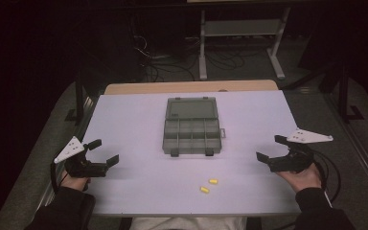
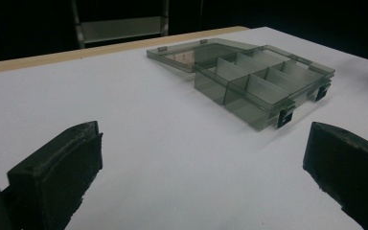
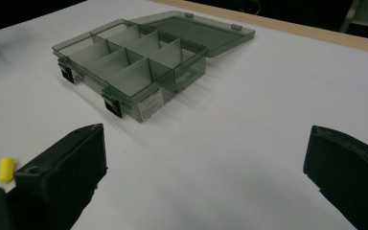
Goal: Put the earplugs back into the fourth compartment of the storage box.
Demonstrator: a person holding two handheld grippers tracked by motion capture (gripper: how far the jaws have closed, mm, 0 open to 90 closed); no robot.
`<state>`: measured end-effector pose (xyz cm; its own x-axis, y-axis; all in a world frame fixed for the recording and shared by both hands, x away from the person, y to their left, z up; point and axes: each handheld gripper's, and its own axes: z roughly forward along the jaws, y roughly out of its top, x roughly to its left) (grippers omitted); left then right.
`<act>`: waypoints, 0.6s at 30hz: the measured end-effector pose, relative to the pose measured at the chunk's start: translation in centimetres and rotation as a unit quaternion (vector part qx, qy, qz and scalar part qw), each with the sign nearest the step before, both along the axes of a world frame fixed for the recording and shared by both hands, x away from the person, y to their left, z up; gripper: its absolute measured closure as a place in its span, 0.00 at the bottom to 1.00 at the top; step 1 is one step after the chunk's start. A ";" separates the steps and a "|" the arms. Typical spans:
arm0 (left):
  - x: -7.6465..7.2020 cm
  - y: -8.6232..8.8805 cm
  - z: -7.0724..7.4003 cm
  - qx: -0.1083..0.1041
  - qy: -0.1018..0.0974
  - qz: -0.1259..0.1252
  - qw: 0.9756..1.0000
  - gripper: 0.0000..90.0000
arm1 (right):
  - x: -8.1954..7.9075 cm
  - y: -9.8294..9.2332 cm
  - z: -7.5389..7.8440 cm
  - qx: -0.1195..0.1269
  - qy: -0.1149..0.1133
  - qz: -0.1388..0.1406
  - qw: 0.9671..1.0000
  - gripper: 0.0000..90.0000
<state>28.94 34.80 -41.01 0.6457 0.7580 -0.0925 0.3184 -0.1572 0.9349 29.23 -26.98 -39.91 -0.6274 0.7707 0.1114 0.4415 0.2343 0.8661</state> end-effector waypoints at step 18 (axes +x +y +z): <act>-0.1 -0.1 0.0 0.011 0.000 -0.001 1.000 0.00 | -0.1 0.9 0.5 -0.017 0.008 0.020 1.000 0.01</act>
